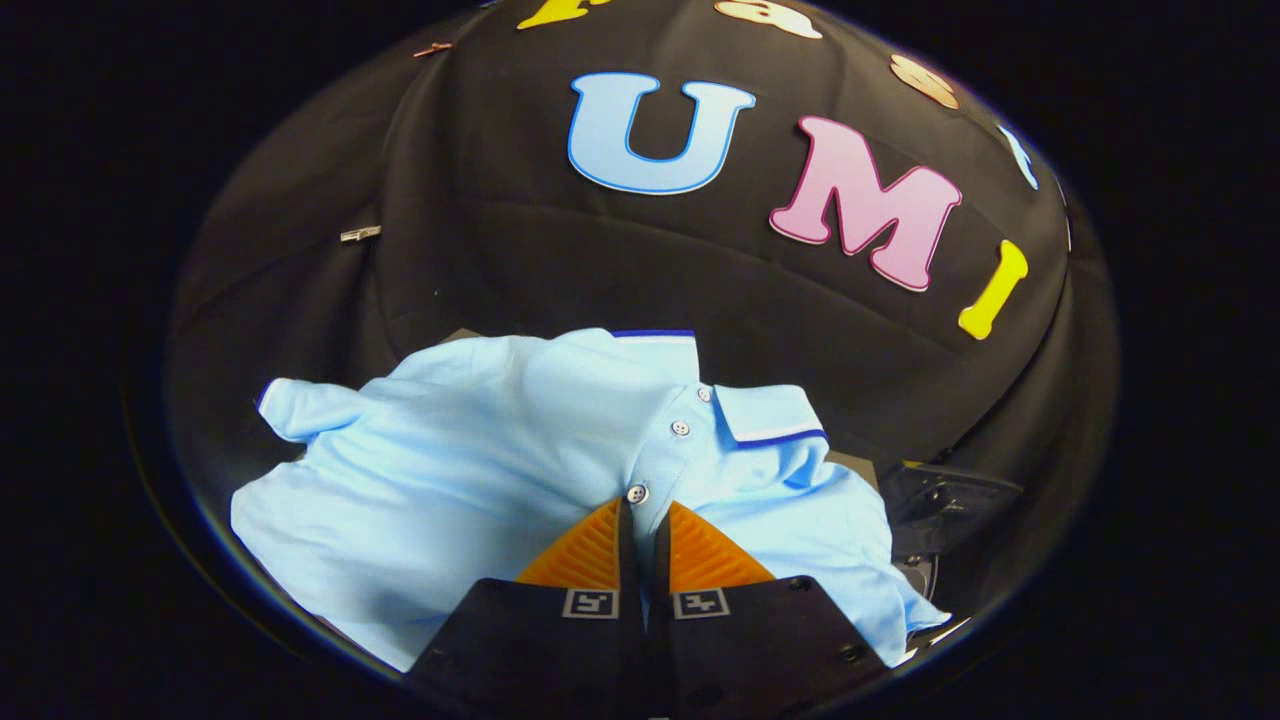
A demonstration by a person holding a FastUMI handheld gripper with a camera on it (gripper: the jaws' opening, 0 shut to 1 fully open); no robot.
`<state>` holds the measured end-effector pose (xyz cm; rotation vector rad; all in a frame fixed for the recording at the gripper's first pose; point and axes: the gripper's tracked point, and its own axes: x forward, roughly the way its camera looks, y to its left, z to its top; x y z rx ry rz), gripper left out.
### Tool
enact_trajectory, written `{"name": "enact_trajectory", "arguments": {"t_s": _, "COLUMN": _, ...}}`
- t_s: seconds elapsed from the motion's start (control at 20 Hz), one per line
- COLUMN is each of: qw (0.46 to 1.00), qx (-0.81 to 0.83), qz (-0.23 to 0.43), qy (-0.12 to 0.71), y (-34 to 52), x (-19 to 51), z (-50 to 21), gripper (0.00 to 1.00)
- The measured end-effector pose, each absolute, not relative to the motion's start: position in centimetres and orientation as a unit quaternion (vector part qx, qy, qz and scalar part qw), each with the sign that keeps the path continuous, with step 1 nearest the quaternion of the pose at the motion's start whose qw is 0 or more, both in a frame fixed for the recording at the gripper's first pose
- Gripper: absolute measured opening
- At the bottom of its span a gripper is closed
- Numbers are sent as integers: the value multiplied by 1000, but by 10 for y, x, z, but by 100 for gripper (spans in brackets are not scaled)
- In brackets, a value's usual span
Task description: Put the clothes into the washing machine and then close the washing machine lid.
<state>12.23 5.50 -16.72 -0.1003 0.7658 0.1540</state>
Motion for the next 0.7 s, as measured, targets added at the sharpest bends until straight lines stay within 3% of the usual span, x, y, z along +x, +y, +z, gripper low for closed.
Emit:
{"name": "enact_trajectory", "arguments": {"t_s": 0.45, "qw": 940, "qx": 6, "qz": 63, "qy": 337, "y": 38, "x": 112, "z": -126, "gripper": 5}}
{"name": "enact_trajectory", "arguments": {"t_s": 0.7, "qw": 940, "qx": 23, "qz": 111, "qy": 321, "y": 28, "x": 101, "z": -110, "gripper": 5}}
